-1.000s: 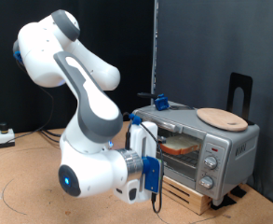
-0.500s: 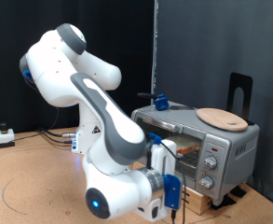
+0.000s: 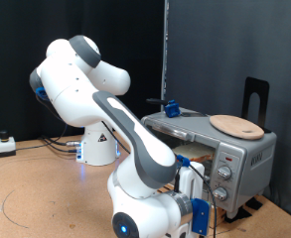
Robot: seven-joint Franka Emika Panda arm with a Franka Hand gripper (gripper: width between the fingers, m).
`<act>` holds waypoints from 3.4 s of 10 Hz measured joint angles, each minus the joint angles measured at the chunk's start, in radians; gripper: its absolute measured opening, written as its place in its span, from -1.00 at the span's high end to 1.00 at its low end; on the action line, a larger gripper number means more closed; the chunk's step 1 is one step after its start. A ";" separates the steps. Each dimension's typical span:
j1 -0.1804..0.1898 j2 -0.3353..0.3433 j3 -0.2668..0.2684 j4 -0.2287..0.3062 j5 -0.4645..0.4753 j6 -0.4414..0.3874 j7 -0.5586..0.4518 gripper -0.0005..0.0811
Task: Make a piece of toast with the oven
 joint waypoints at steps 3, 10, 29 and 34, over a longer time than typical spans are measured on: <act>0.023 0.025 -0.001 0.023 0.000 0.005 0.000 -0.99; 0.088 0.037 -0.001 0.022 0.006 0.037 0.000 -0.99; 0.093 0.037 -0.005 0.019 0.019 -0.008 0.029 -0.47; 0.093 0.037 -0.019 0.024 0.016 -0.012 0.037 -0.99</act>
